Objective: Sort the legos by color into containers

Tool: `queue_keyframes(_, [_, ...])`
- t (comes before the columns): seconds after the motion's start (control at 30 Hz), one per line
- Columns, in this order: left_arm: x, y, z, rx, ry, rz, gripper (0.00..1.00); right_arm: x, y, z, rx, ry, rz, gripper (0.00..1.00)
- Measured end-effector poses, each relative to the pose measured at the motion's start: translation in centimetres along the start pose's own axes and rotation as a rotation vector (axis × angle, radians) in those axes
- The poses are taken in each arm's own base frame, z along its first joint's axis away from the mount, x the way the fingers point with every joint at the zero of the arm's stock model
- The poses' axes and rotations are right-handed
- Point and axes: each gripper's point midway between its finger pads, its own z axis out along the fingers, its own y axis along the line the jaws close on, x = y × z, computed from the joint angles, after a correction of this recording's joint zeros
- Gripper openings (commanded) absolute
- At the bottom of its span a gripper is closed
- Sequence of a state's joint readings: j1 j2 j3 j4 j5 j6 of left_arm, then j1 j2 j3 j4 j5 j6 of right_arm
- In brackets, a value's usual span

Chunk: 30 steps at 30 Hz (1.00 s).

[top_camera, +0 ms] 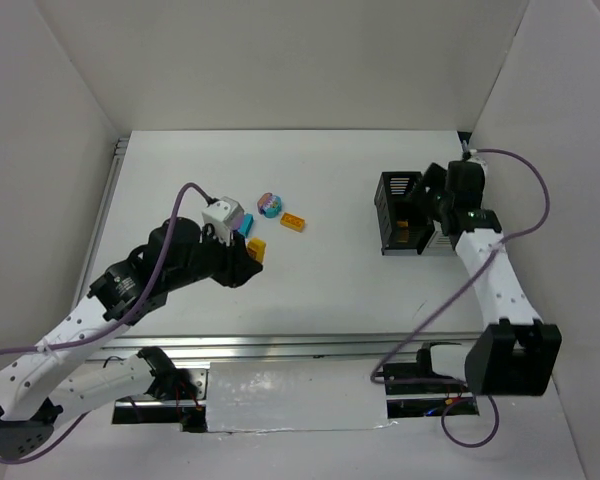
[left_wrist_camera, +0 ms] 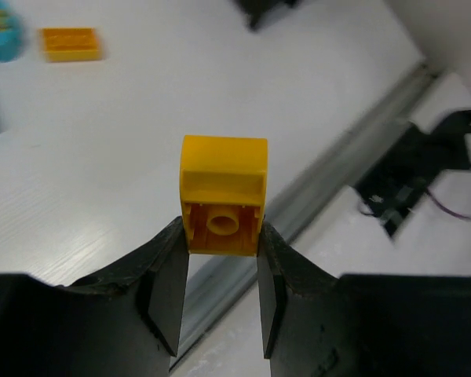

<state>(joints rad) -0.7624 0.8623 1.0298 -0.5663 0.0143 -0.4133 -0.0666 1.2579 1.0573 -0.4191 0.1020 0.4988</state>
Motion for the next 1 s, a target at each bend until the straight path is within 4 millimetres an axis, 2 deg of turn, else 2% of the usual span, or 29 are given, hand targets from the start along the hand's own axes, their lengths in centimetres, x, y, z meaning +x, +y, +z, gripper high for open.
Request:
queue_keyframes(0.03, [-0.2,-0.7,0.1,0.046,-0.002,-0.004,0.0,1.0,3.2,-1.7,-0.154,0.02,-0.035,0.89])
queue_keyframes(0.1, [-0.6,-3.8,0.0,0.244,-0.002,0.004,0.0,3.4,10.0,-6.5,-0.51,0.071,-0.117,0.89])
queue_keyframes(0.17, [-0.7,-6.6,-0.5,0.422,0.0,0.025,0.0,6.5,15.9,-13.0,-0.869,0.135,-0.204,0.89])
queue_keyframes(0.2, [-0.7,-7.7,-0.9,0.496,0.003,0.031,0.0,7.9,17.9,-16.1,-1.017,0.163,-0.244,0.89])
queue_keyframes(0.23, [-0.6,-8.6,-1.3,0.555,0.005,0.039,0.0,9.5,19.3,-19.2,-1.152,0.198,-0.279,0.88])
queue_keyframes(0.3, [-0.6,-10.1,-2.2,0.663,0.007,0.06,0.0,12.0,20.4,-24.2,-1.365,0.265,-0.331,0.88])
queue_keyframes(0.33, [-0.8,-10.8,-2.7,0.718,0.005,0.073,0.0,12.9,20.5,-26.2,-1.457,0.291,-0.349,0.87])
queue_keyframes(0.4, [-0.9,-11.8,-3.4,0.793,-0.002,0.083,0.0,14.2,20.4,-29.0,-1.583,0.341,-0.375,0.87])
queue_keyframes(0.57, [-0.3,-12.5,-3.7,0.861,0.028,0.073,0.0,16.4,19.9,-33.5,-1.761,0.393,-0.466,0.87])
queue_keyframes(0.7, [-0.1,-12.4,-3.1,0.862,0.049,0.062,0.0,17.2,19.4,-36.0,-1.85,0.402,-0.509,0.86])
queue_keyframes(0.8, [0.2,-12.2,-2.6,0.849,0.064,0.053,0.0,17.7,19.3,-36.4,-1.867,0.411,-0.52,0.81])
queue_keyframes(0.9, [0.1,-12.2,-2.6,0.843,0.069,0.048,0.0,18.0,19.7,-36.1,-1.85,0.412,-0.515,0.69])
queue_keyframes(1.0, [-0.1,-12.3,-2.6,0.844,0.068,0.049,0.0,18.3,20.3,-35.8,-1.834,0.412,-0.516,0.61])
